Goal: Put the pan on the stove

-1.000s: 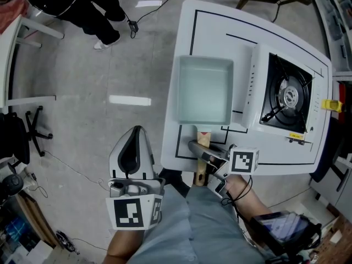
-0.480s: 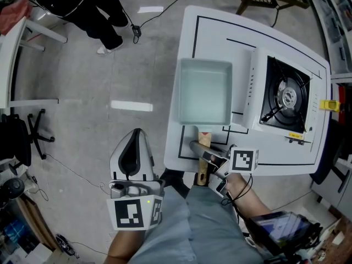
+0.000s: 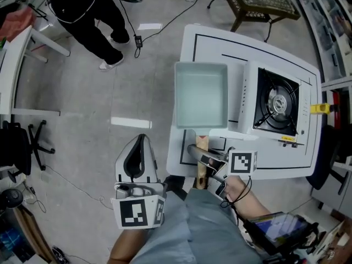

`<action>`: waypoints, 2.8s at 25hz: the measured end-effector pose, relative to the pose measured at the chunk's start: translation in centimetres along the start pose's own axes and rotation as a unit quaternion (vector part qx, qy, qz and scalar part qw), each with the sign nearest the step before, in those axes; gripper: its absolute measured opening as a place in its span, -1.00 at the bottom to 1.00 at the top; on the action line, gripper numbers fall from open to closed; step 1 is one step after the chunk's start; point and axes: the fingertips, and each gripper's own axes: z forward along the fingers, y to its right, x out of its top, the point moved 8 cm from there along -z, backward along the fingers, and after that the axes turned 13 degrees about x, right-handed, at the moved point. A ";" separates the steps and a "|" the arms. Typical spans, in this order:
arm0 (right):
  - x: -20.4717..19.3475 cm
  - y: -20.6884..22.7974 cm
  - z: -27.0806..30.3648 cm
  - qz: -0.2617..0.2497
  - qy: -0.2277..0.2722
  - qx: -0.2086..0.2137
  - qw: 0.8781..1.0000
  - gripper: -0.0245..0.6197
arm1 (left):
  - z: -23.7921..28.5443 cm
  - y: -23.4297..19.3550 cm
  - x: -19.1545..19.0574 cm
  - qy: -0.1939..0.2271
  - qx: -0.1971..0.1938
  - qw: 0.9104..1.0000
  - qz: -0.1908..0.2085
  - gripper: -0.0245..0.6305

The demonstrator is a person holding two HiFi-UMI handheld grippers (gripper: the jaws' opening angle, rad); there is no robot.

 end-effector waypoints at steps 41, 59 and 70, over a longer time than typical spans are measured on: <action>4.4 -8.9 -17.5 -0.053 0.092 -0.020 0.994 -0.57 | -3.7 16.2 4.9 0.068 -0.112 0.991 0.005 -0.87; 7.0 -6.7 -26.1 -0.028 0.098 -0.018 0.995 -0.57 | -2.6 25.5 3.6 0.059 -0.130 0.990 0.005 -0.87; 8.1 -5.5 -27.7 -0.014 0.079 -0.022 0.997 -0.56 | -2.2 27.0 3.0 0.055 -0.114 0.992 0.000 -0.87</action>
